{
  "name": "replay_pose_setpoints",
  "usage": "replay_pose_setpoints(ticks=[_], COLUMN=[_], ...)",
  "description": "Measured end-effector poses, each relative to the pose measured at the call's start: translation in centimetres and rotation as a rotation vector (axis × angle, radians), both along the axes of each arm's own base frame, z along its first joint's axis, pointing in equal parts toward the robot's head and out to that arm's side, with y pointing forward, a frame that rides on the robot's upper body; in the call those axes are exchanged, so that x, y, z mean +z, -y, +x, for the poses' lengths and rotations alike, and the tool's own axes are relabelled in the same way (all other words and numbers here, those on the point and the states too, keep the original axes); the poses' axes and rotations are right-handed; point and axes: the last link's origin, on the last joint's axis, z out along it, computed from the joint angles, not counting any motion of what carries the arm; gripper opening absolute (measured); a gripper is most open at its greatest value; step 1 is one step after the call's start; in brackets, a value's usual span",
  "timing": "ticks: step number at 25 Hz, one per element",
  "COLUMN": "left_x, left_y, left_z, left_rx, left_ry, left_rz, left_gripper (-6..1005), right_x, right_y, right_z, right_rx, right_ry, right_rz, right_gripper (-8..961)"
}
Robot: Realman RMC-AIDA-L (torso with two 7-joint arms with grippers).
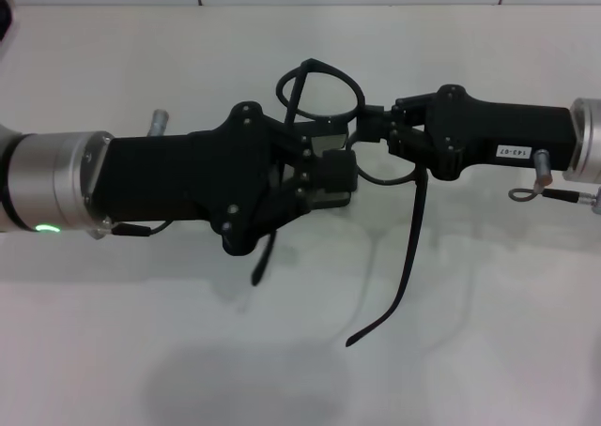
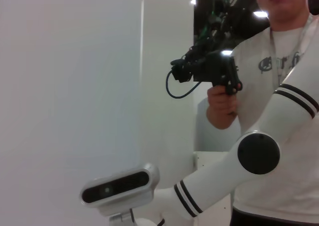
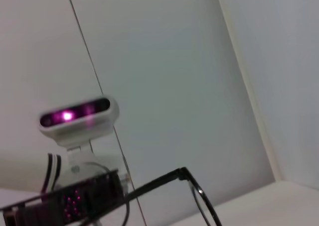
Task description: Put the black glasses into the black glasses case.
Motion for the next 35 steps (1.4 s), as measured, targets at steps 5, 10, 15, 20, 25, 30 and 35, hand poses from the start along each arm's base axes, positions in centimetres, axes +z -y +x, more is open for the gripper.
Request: replay_pose_setpoints(ticks=[5,10,15,20,25,30,35], left_x=[-0.3,-0.8,-1.2,-1.7,-2.2,-2.4,-2.5], left_y=[0.1,0.4,0.5,0.4,-0.1,-0.6,-0.9], left_z=[0.1,0.2,0.3,0.6,0.7,0.7,0.4], left_rx=[-0.008,-0.010,-0.011,-0.012,0.004,0.034,0.057], left_ry=[0.006,0.021,0.031,0.046,0.035,0.027,0.017], left_rz=[0.003,0.007,0.011,0.016,0.037,0.061,0.077], left_gripper=[-1,-1,-1,-1,-1,-1,-1], right_x=[0.3,0.4,0.4,0.1,-0.1,0.0,0.1], right_y=[0.1,0.3,0.3,0.5,0.9,1.1,1.1], right_z=[-0.3,-0.5,-0.6,-0.9,-1.1,-1.1,-1.0], right_rx=[0.004,-0.011,-0.030,-0.025,-0.011,-0.006,-0.007], right_ry=[-0.028,-0.067,-0.098,-0.103,-0.110,-0.127,-0.129], right_rz=[-0.005,-0.020,-0.024,-0.047,-0.072,-0.076,-0.076], right_gripper=[76,76,76,76,75,75,74])
